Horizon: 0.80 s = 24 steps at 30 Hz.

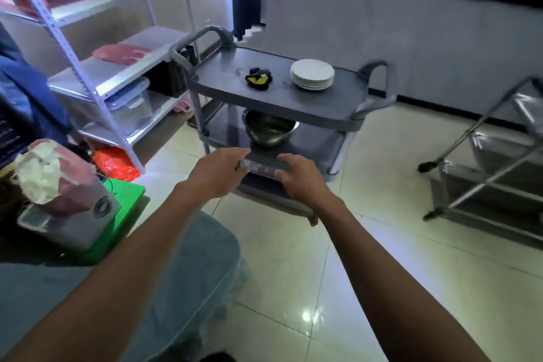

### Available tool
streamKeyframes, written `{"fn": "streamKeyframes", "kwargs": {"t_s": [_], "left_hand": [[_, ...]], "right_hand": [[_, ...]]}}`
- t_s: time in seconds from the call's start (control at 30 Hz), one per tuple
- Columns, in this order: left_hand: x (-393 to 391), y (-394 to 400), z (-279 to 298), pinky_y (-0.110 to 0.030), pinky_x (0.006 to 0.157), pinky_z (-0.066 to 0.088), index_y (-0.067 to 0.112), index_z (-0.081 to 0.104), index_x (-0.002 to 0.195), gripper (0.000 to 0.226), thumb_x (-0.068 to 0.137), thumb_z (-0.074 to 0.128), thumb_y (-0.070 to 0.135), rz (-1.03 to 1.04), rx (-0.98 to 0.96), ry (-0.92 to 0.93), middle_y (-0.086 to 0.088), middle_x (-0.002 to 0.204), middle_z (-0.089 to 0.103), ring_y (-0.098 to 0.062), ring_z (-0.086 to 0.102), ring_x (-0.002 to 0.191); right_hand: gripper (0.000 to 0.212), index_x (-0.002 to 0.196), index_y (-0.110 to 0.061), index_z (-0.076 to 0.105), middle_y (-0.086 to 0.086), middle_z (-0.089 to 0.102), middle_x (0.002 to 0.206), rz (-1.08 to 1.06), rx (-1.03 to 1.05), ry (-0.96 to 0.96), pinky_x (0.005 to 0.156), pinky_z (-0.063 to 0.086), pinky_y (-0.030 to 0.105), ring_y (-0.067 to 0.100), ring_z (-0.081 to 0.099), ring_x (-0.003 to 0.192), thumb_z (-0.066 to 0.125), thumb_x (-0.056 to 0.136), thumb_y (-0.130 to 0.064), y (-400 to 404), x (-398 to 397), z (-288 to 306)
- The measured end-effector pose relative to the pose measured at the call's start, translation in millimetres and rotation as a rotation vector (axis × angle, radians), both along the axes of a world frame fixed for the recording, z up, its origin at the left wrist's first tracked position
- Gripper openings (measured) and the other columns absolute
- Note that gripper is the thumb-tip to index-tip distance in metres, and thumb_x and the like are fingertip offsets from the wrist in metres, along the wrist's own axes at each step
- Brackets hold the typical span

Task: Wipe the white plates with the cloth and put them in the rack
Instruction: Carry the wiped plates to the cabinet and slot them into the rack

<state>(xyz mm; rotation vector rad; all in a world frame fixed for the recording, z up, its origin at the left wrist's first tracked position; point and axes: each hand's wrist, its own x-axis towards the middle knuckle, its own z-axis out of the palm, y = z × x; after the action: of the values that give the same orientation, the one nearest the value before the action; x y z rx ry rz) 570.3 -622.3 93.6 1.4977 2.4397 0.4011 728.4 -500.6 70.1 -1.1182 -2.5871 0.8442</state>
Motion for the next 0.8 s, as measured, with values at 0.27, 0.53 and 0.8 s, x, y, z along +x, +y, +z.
{"fn": "streamKeyframes", "kwargs": {"t_s": [0.27,0.53,0.8], "left_hand": [[5,96,-25,-0.047,0.111,0.041,0.032,0.039,0.151,0.052,0.102,0.052,0.042,-0.118,-0.016,-0.077,0.002,0.152,0.048,-0.023,0.047,0.138],[-48,192,-34,-0.045,0.105,0.043,0.026,0.046,0.146,0.047,0.101,0.053,0.037,-0.153,0.039,-0.119,-0.002,0.143,0.055,-0.024,0.051,0.131],[-92,278,-31,-0.040,0.109,0.038,0.024,0.043,0.150,0.049,0.103,0.049,0.038,-0.194,0.004,-0.074,0.001,0.149,0.050,-0.022,0.045,0.136]], "right_hand": [[0.047,0.146,-0.020,0.051,0.004,0.054,0.148,-0.140,-0.078,0.007,0.111,0.042,0.040,0.024,0.051,0.133,0.060,0.100,-0.026,73,21,-17],[0.044,0.144,-0.017,0.052,0.006,0.055,0.146,-0.175,-0.051,-0.031,0.108,0.041,0.036,0.025,0.052,0.132,0.058,0.101,-0.024,168,-26,-15],[0.050,0.147,-0.016,0.050,0.006,0.052,0.150,-0.213,-0.088,-0.021,0.113,0.041,0.040,0.026,0.049,0.137,0.061,0.100,-0.027,249,-74,-20]]}}
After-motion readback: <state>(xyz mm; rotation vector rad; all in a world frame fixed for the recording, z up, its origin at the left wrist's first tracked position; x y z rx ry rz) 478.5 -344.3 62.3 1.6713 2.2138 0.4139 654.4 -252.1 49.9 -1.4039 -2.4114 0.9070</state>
